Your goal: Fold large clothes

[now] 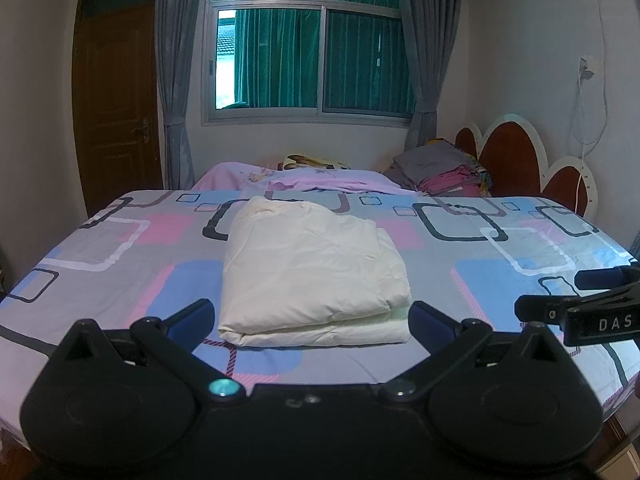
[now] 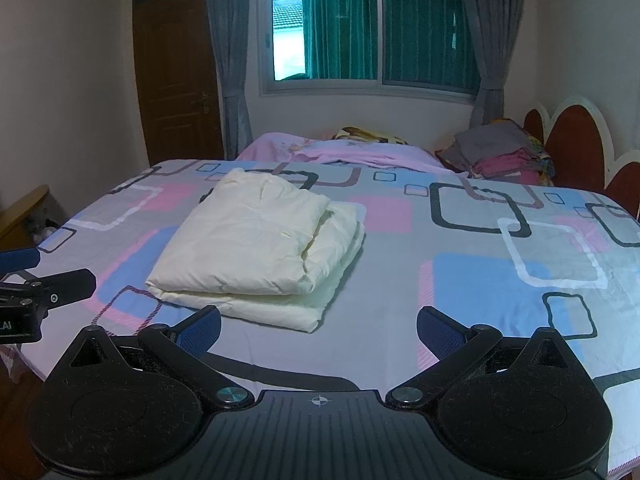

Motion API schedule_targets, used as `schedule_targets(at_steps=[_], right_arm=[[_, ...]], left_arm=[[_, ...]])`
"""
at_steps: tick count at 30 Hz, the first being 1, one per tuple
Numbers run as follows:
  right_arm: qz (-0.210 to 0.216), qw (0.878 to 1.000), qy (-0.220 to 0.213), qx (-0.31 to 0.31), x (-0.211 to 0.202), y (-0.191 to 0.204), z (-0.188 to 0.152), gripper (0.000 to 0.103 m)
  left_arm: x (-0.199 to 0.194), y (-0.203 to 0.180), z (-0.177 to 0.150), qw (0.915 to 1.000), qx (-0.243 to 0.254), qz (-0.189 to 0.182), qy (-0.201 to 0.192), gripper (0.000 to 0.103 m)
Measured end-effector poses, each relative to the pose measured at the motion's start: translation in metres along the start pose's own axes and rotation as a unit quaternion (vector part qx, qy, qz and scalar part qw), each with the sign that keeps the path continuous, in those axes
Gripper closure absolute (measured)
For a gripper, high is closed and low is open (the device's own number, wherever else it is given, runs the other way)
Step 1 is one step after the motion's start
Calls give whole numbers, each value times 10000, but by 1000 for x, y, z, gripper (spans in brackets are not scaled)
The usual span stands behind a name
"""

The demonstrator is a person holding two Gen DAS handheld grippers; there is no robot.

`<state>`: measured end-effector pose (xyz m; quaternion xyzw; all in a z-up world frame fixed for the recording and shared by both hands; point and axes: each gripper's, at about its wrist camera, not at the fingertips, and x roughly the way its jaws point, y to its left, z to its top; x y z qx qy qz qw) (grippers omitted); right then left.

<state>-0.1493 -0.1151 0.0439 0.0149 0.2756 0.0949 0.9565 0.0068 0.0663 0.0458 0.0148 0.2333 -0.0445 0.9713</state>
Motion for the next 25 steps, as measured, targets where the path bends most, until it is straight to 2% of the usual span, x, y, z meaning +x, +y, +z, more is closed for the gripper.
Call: schedule_targets(at_steps=[25], right_arm=[[61, 9999, 40, -69, 1, 4, -5, 0]], left_arm=[[-4, 3, -2, 9999, 27, 9, -101, 0]])
